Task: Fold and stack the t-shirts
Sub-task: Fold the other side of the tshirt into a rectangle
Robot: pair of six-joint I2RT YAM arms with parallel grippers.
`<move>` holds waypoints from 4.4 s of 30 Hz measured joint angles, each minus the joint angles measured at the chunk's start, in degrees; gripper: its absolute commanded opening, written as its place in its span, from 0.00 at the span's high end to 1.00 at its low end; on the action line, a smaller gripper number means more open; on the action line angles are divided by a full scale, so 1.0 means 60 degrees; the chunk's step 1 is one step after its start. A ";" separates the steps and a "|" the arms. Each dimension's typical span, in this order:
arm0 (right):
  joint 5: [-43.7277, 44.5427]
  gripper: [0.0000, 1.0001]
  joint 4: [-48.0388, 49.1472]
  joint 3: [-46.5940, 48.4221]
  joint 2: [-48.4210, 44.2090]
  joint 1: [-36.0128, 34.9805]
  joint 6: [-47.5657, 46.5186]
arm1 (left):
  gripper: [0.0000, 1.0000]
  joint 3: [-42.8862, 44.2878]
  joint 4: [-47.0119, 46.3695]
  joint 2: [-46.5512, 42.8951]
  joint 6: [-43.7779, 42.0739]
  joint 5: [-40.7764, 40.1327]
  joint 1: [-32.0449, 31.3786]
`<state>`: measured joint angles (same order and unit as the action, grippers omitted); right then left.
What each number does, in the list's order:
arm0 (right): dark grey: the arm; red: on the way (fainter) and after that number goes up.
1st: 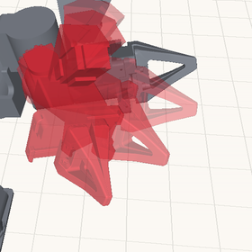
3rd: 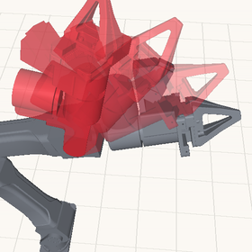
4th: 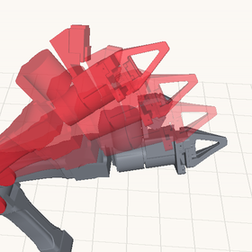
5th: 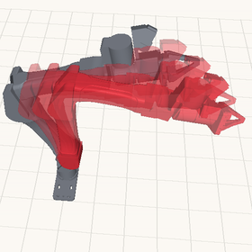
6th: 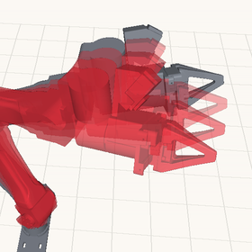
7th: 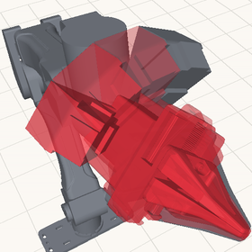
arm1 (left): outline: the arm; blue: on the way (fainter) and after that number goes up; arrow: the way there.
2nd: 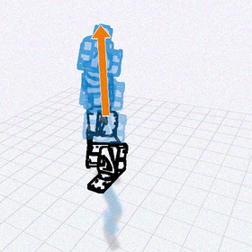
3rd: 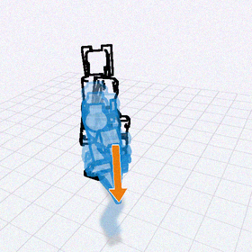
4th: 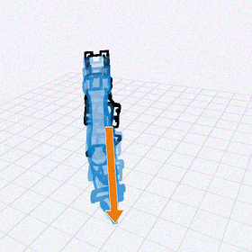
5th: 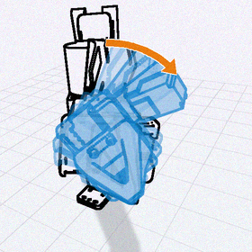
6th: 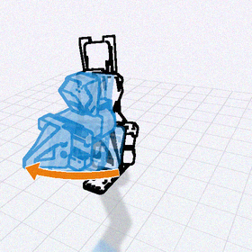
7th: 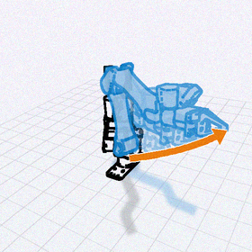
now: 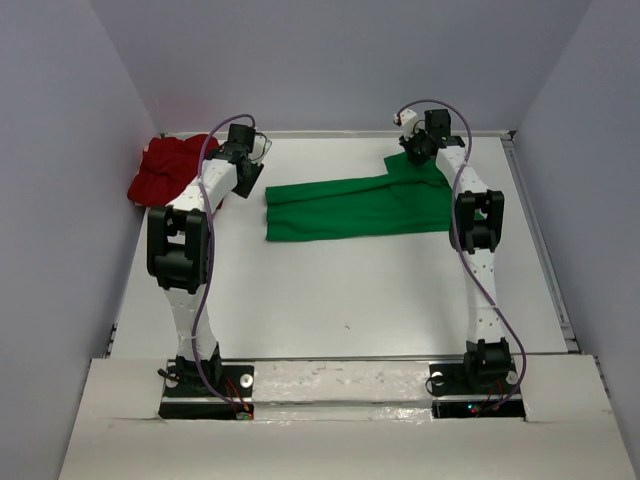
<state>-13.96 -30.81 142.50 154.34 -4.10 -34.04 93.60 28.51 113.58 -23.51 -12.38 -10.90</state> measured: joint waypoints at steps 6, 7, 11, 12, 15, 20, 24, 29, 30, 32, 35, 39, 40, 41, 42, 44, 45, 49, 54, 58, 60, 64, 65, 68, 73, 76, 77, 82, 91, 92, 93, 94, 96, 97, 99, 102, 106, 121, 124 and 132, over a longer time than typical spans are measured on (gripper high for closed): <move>0.0244 0.58 0.0215 0.0000 0.0000 0.0000 -0.0091 | 0.47 0.0000 0.0000 0.0025 0.0000 -0.0004 -0.0026; 0.0284 0.57 0.0237 0.0000 0.0000 0.0000 -0.0102 | 0.47 0.0000 0.0000 0.0044 0.0000 -0.0004 -0.0029; 0.0393 0.56 0.0295 0.0000 0.0000 0.0000 -0.0109 | 0.47 0.0000 0.0004 0.0127 -0.0004 -0.0004 -0.0076; 0.0404 0.56 0.0295 0.0000 0.0000 0.0000 -0.0109 | 0.47 0.0000 0.0004 0.0153 -0.0004 -0.0004 -0.0098; 0.0404 0.60 0.0342 -0.0033 0.0000 0.0000 -0.0080 | 0.47 0.0000 0.0007 0.0186 -0.0022 -0.0007 -0.0120; 0.0364 0.60 0.0455 -0.0102 0.0000 0.0015 0.0157 | 0.47 0.0000 0.0007 0.0186 -0.0058 -0.0055 -0.0131; 0.0248 0.60 0.0477 -0.0135 0.0000 0.0069 0.0441 | 0.47 0.0000 0.0007 0.0186 -0.0080 -0.0106 -0.0131; -0.0044 0.59 0.0463 -0.0135 0.0000 0.0193 0.0794 | 0.47 0.0000 0.0011 0.0186 -0.0113 -0.0153 -0.0153; -0.0113 0.59 0.0448 -0.0135 0.0000 0.0219 0.0849 | 0.47 0.0000 0.0015 0.0186 -0.0113 -0.0157 -0.0164; -0.0219 0.59 0.0419 -0.0135 0.0000 0.0262 0.0936 | 0.47 0.0000 0.0015 0.0186 -0.0117 -0.0171 -0.0193; -0.0364 0.60 0.0379 -0.0135 0.0000 0.0328 0.1002 | 0.47 0.0000 0.0022 0.0186 -0.0131 -0.0186 -0.0240; -0.0532 0.60 0.0310 -0.0135 0.0000 0.0386 0.1013 | 0.47 0.0000 0.0044 0.0186 -0.0157 -0.0186 -0.0284; -0.0546 0.61 0.0302 -0.0135 0.0000 0.0390 0.1013 | 0.47 0.0000 0.0062 0.0186 -0.0171 -0.0186 -0.0302; -0.0583 0.63 0.0288 -0.0135 0.0000 0.0393 0.1005 | 0.47 0.0000 0.0084 0.0186 -0.0178 -0.0189 -0.0310; -0.0612 0.66 0.0273 -0.0135 0.0000 0.0397 0.1005 | 0.47 0.0000 0.0091 0.0186 -0.0182 -0.0189 -0.0310; -0.0674 0.77 0.0197 -0.0095 0.0000 0.0404 0.0998 | 0.47 0.0000 0.0091 0.0189 -0.0186 -0.0189 -0.0310; -0.0718 0.88 0.0102 -0.0084 0.0000 0.0408 0.0984 | 0.47 0.0000 0.0091 0.0193 -0.0189 -0.0189 -0.0310; -0.0838 1.00 -0.0058 -0.0066 0.0000 0.0412 0.0933 | 0.47 0.0000 0.0095 0.0306 -0.0211 -0.0189 -0.0317; -0.0856 1.00 -0.0076 -0.0066 0.0000 0.0415 0.0801 | 0.48 0.0000 0.0200 0.0532 -0.0222 -0.0186 -0.0382; -0.0856 1.00 -0.0091 -0.0066 -0.0004 0.0415 0.0597 | 0.48 0.0000 0.0222 0.0546 -0.0229 -0.0182 -0.0488; -0.0852 1.00 -0.0131 -0.0069 -0.0022 0.0415 0.0525 | 0.48 0.0000 0.0226 0.0546 -0.0229 -0.0182 -0.0488; -0.0852 1.00 -0.0372 -0.0222 -0.0200 0.0423 0.0382 | 0.48 0.0000 0.0226 0.0546 -0.0244 -0.0149 -0.0546; -0.0852 1.00 -0.0430 -0.0324 -0.0284 0.0423 0.0361 | 0.48 0.0000 0.0229 0.0546 -0.0244 -0.0138 -0.0546; -0.0860 1.00 -0.0652 -0.0747 -0.0743 0.0423 0.0251 | 0.48 0.0000 0.0226 0.0546 -0.0244 -0.0098 -0.0568; -0.0925 1.00 -0.0845 -0.1231 -0.1523 0.0423 0.0124 | 0.48 0.0000 0.0226 0.0546 -0.0248 -0.0018 -0.0612; -0.0969 1.00 -0.0882 -0.1359 -0.1931 0.0423 0.0066 | 0.48 0.0000 0.0226 0.0546 -0.0248 0.0033 -0.0634; -0.0980 1.00 -0.0892 -0.1370 -0.2022 0.0423 0.0062 | 0.48 0.0000 0.0222 0.0546 -0.0248 0.0036 -0.0634; -0.1038 1.00 -0.1198 -0.1384 -0.2237 0.0423 -0.0015 | 0.48 0.0000 0.0219 0.0543 -0.0248 0.0062 -0.0645; -0.1082 1.00 -0.2065 -0.1993 -0.2594 0.0423 -0.0306 | 0.48 -0.0280 0.0146 0.0521 -0.0259 0.0066 -0.0652; -0.1118 1.00 -0.2200 -0.2127 -0.2699 0.0423 -0.0353 | 0.48 -0.0295 0.0153 0.0521 -0.0259 0.0066 -0.0652; -0.1144 1.00 -0.2306 -0.2240 -0.2820 0.0423 -0.0379 | 0.48 -0.0299 0.0153 0.0521 -0.0259 0.0066 -0.0652; -0.1162 1.00 -0.2361 -0.2324 -0.2896 0.0423 -0.0404 | 0.48 -0.0295 0.0149 0.0521 -0.0259 0.0066 -0.0652; -0.1220 1.00 -0.2575 -0.2521 -0.3118 0.0423 -0.0477 | 0.48 -0.0299 0.0149 0.0495 -0.0259 0.0066 -0.0652; -0.1239 1.00 -0.2630 -0.2594 -0.3220 0.0423 -0.0492 | 0.48 -0.0299 0.0149 0.0484 -0.0259 0.0069 -0.0652; -0.1293 1.00 -0.2798 -0.2747 -0.3450 0.0423 -0.0565 | 0.48 -0.0299 0.0149 0.0448 -0.0259 0.0080 -0.0652; -0.1399 1.00 -0.3169 -0.2790 -0.3716 0.0423 -0.0696 | 0.48 -0.0299 0.0149 0.0412 -0.0259 0.0106 -0.0652; -0.1530 1.00 -0.3752 -0.2783 -0.3850 0.0423 -0.0863 | 0.48 -0.0299 0.0149 0.0342 -0.0259 0.0142 -0.0659; -0.1647 1.00 -0.5162 -0.3111 -0.4306 0.0419 -0.1122 | 0.48 -0.0299 0.0149 0.0015 -0.0270 0.0248 -0.0692; -0.1650 1.00 -0.5337 -0.3421 -0.4608 0.0419 -0.1122 | 0.48 -0.0357 0.0157 -0.0011 -0.0288 0.0251 -0.0699; -0.1869 1.00 -0.5592 -0.4422 -0.5118 0.0357 -0.1118 | 0.48 -0.0368 0.0153 -0.0029 -0.0321 0.0248 -0.0809</move>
<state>-25.17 -64.36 115.96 123.63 -1.96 -40.75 91.39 29.43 113.40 -25.43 -10.90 -15.75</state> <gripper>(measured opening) 0.010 0.523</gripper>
